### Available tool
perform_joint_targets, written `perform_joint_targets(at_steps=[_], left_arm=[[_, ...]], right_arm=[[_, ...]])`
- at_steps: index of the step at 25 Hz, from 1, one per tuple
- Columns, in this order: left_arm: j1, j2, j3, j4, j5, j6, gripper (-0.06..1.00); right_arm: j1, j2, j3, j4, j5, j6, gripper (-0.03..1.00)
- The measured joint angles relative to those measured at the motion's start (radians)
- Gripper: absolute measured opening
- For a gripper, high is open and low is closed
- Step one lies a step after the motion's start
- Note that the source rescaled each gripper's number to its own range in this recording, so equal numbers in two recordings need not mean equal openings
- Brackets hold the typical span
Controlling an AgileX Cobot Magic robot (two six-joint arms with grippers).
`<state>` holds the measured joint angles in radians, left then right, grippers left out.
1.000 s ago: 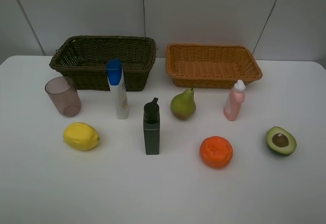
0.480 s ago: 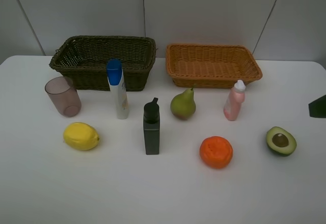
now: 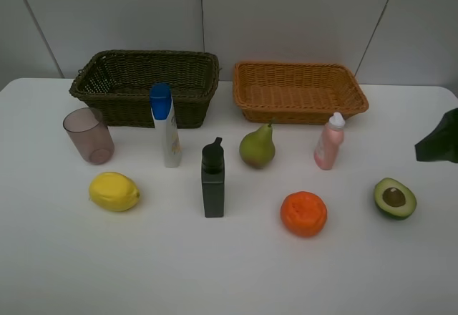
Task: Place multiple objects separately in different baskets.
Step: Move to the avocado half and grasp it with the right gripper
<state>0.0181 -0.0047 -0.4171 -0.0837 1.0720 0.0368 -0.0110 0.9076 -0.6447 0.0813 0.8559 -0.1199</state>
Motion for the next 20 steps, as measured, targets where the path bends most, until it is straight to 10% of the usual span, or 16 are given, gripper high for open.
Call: perform_joint_targets(at_steps=[20], left_arm=[[0.0,0.0,0.0,0.0,0.001,0.0,0.89]], right_arm=[[0.0,0.363,-0.001,-0.012,-0.184,0.0,1.0]])
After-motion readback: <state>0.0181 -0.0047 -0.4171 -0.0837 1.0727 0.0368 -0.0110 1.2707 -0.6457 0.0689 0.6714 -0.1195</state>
